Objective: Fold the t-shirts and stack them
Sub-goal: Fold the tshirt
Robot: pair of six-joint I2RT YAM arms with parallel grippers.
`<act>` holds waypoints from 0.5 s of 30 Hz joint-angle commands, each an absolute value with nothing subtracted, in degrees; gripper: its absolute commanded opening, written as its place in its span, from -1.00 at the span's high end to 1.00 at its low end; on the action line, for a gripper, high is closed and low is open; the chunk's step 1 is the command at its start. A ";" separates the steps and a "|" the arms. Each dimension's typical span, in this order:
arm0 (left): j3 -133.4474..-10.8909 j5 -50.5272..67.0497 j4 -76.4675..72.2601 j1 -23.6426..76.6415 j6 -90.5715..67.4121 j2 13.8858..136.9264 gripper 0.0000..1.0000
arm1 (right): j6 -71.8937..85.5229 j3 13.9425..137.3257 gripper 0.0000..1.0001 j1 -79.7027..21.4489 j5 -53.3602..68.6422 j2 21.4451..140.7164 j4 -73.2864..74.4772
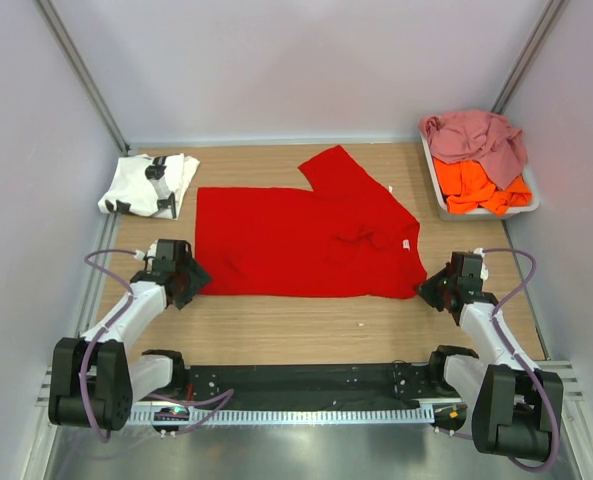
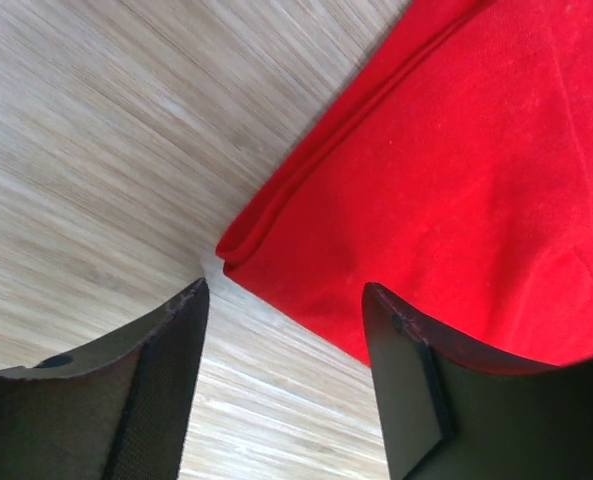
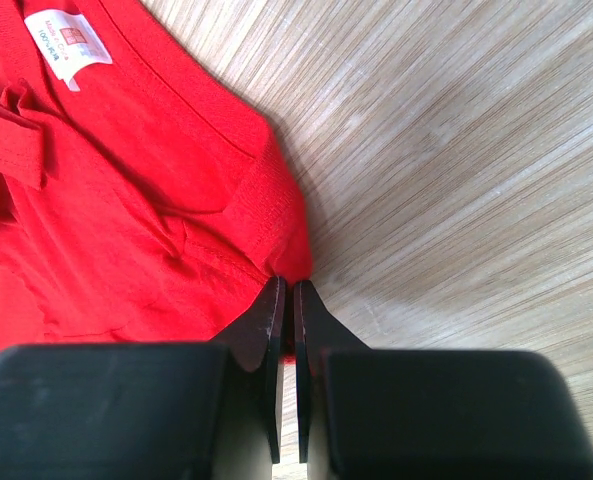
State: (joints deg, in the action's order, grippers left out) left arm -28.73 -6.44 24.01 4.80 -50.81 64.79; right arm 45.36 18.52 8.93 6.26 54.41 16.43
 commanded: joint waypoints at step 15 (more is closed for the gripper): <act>-32.16 -10.36 23.10 4.22 -50.54 68.30 1.00 | 39.91 22.41 0.97 12.38 3.69 58.34 16.52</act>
